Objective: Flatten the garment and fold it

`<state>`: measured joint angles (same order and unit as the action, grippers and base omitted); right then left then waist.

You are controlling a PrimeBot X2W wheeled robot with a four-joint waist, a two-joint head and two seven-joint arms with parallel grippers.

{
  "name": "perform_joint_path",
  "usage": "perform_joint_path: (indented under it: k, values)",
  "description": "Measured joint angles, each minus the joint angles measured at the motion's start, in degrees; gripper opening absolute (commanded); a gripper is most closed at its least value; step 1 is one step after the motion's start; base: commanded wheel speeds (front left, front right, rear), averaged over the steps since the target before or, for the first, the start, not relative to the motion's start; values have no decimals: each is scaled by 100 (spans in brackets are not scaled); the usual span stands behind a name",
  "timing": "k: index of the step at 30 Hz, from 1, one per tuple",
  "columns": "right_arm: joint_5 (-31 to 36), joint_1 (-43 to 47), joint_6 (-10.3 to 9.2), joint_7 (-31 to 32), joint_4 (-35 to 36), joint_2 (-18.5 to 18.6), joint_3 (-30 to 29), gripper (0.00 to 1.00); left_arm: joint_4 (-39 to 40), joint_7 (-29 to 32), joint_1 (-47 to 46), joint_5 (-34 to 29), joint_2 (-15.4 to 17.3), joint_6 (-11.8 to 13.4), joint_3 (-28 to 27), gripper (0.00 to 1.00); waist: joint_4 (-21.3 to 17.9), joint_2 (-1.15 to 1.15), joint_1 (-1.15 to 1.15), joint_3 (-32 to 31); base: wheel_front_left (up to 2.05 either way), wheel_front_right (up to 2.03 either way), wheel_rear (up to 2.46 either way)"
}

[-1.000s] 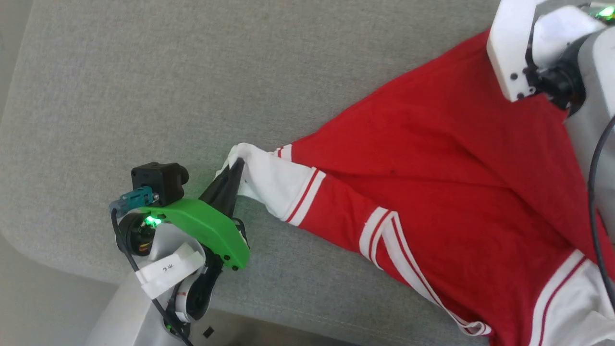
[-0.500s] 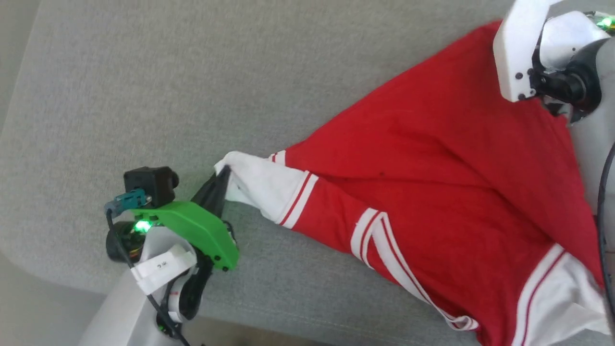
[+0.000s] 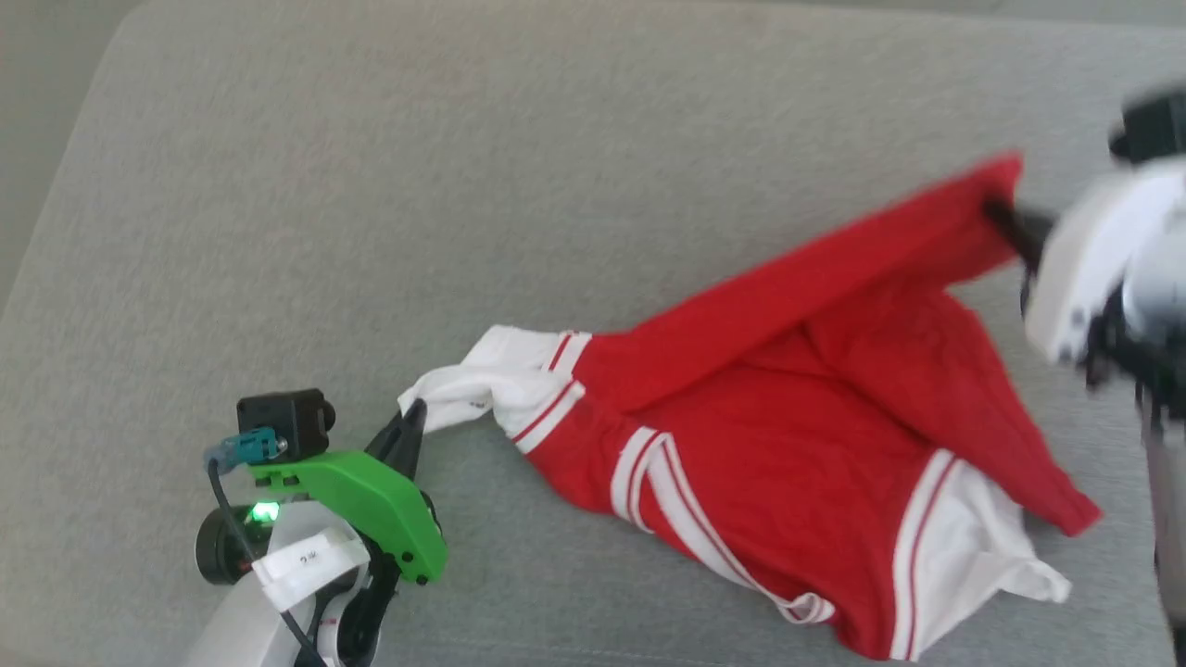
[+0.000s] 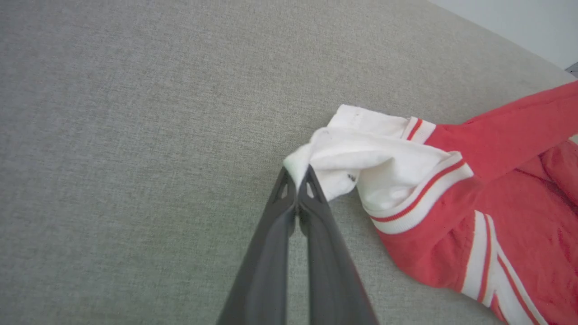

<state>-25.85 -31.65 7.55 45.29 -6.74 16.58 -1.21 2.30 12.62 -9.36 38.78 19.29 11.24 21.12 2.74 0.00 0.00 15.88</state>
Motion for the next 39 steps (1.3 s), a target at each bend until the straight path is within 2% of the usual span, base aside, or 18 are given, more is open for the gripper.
perform_joint_path:
  k: [10,13,17,22,31,39]
  values:
    - [-318,2336,0,321,1100,-694,-744,0,15,92,122,65,12,19,68,0,-347,0,0,-586,0,0,0]
    - [-392,2744,0,474,1251,-871,-826,0,-9,92,163,113,12,19,67,0,-364,0,0,-701,0,0,0]
    - [-450,2815,0,544,1412,-949,-896,0,-57,84,187,208,11,3,59,0,-377,0,0,-820,0,0,0]
    - [-530,2346,0,679,1451,-795,-873,0,-167,84,-78,227,42,-216,32,0,-392,0,0,-912,0,0,0]
    - [-753,459,0,1095,1252,-156,-949,0,-420,180,-1847,336,283,-786,-266,0,-321,0,0,-1034,0,0,0]
    - [-750,-526,0,1299,1098,55,-1058,0,-605,355,-3163,281,459,-1014,-355,0,-302,0,0,-1050,0,0,0]
